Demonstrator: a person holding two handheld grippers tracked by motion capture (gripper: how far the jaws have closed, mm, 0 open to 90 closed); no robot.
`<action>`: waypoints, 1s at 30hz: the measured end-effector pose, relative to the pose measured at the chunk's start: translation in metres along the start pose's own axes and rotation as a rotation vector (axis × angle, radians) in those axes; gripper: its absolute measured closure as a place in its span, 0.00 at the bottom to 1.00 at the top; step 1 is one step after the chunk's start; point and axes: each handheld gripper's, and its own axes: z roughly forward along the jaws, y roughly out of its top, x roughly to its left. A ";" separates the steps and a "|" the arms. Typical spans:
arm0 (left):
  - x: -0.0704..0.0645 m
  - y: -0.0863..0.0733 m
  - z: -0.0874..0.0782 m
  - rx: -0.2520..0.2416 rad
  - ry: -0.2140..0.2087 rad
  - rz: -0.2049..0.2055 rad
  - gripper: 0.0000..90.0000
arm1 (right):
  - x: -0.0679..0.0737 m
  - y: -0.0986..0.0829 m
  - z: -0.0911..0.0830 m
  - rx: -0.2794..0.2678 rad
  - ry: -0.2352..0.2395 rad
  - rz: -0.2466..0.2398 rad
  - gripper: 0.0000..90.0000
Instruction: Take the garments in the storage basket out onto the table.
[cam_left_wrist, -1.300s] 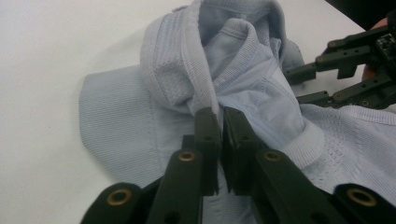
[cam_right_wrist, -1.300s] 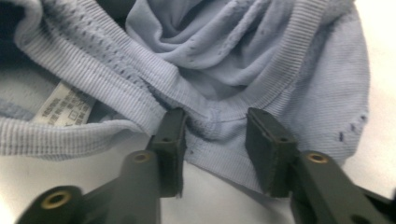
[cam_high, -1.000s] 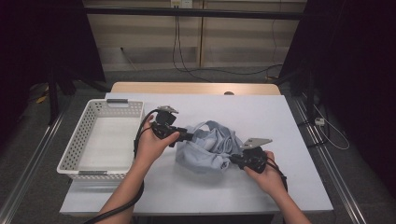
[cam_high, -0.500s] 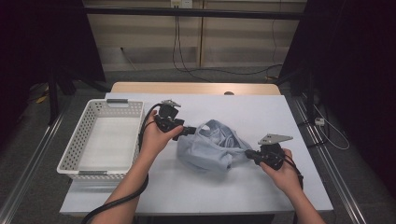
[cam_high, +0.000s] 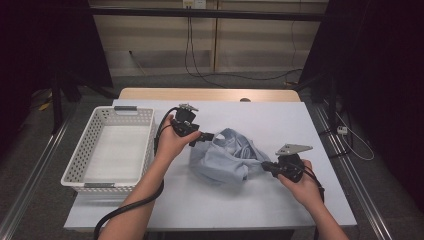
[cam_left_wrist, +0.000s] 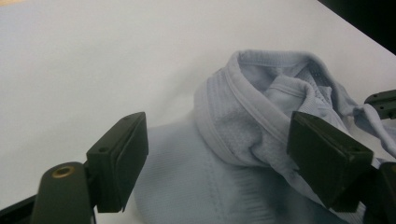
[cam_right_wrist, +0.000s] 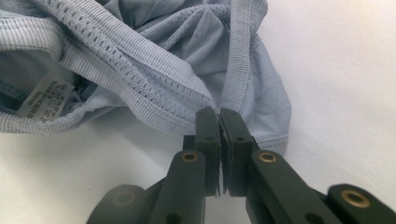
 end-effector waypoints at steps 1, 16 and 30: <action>0.001 0.001 0.002 -0.002 -0.002 0.002 0.22 | 0.000 0.000 0.000 0.002 0.001 0.000 0.97; 0.008 0.008 0.026 -0.021 0.027 0.017 0.26 | 0.001 0.004 0.000 -0.005 0.009 -0.013 0.97; -0.002 0.000 0.052 0.040 0.002 0.036 0.29 | 0.008 0.007 0.005 -0.002 0.018 -0.025 0.97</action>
